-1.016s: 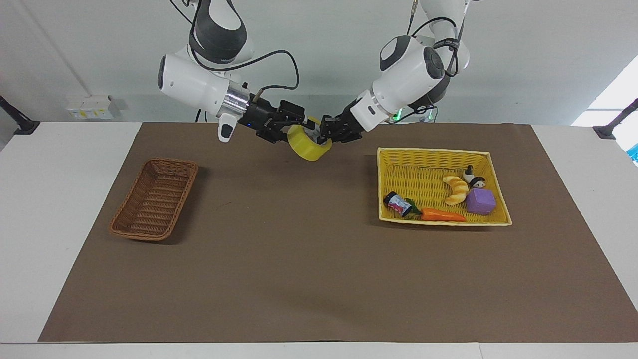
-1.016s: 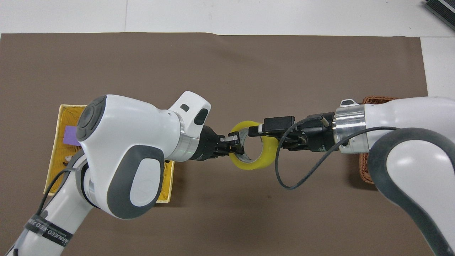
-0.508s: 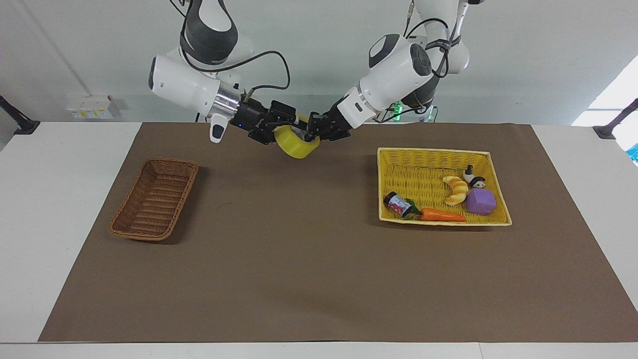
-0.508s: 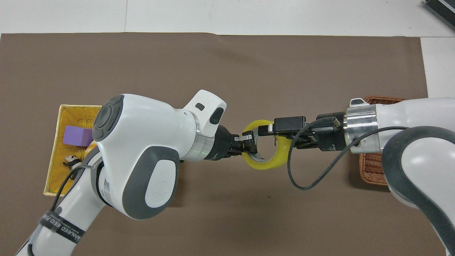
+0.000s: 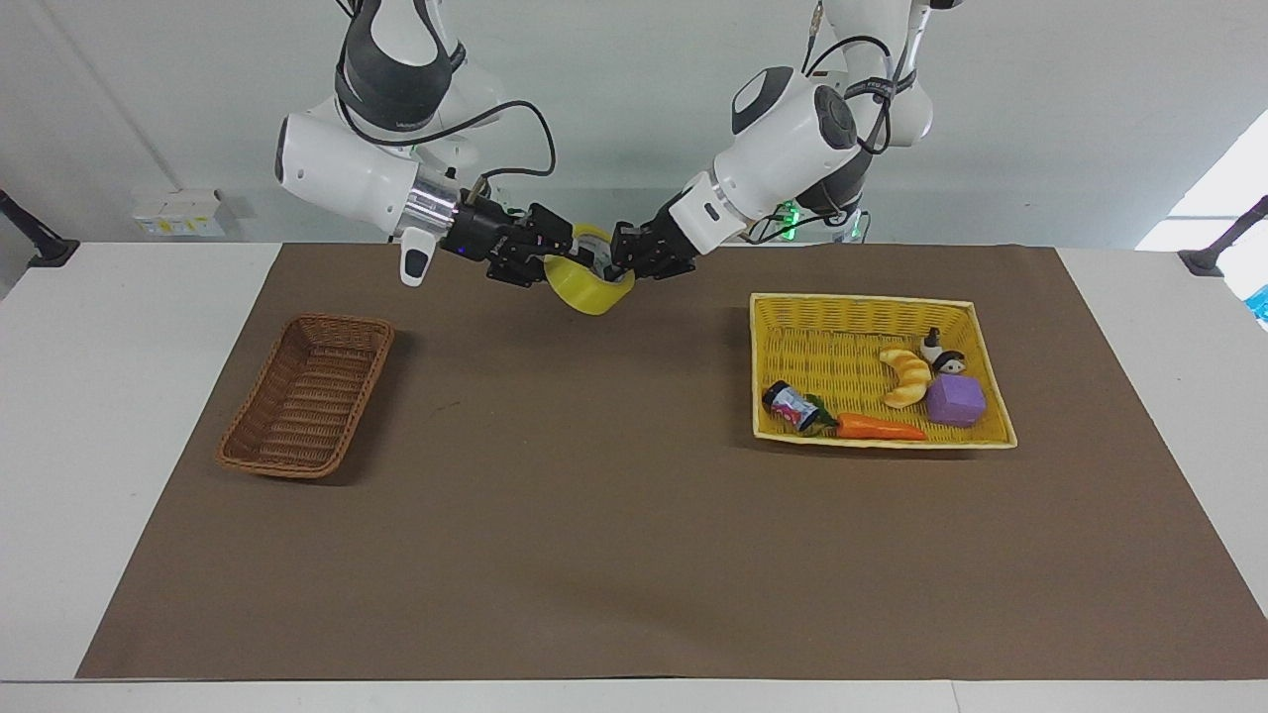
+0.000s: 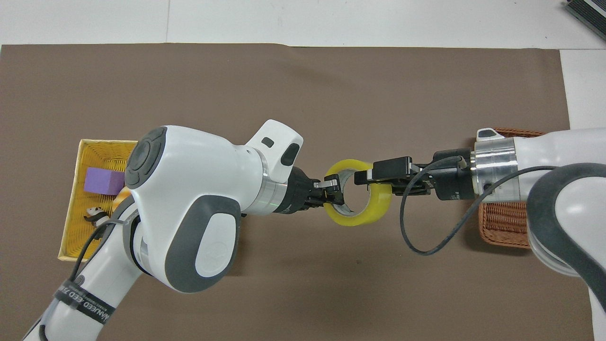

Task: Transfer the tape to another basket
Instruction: 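Grasp the tape with the right gripper and open the left gripper, then carry the tape to the basket while the left gripper withdraws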

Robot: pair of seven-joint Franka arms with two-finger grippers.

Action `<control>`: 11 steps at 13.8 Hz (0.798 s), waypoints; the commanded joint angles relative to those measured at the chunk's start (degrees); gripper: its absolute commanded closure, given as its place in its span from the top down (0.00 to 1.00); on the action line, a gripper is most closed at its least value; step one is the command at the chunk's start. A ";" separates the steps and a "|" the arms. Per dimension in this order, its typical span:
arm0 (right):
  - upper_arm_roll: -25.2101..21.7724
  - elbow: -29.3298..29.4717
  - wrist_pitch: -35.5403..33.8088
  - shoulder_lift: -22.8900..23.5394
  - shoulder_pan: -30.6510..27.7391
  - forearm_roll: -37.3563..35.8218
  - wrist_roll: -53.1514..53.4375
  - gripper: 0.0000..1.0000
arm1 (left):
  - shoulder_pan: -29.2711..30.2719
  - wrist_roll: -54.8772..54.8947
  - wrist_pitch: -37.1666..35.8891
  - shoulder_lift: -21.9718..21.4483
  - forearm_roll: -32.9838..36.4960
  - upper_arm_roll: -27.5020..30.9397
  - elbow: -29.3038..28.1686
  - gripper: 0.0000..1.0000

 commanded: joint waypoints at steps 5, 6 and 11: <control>0.22 -1.61 -0.26 -1.43 -0.73 0.79 1.84 0.00 | -1.16 -1.25 2.48 -0.08 -0.47 0.47 1.09 1.00; 0.22 -1.61 -0.17 -1.43 -0.73 0.79 1.84 0.00 | -1.42 -1.34 2.92 -0.87 -0.64 0.47 0.39 1.00; 0.13 -1.52 -0.34 -0.99 -3.61 -0.95 1.49 0.00 | 2.26 -0.38 -2.33 -5.09 -0.30 0.99 -1.19 1.00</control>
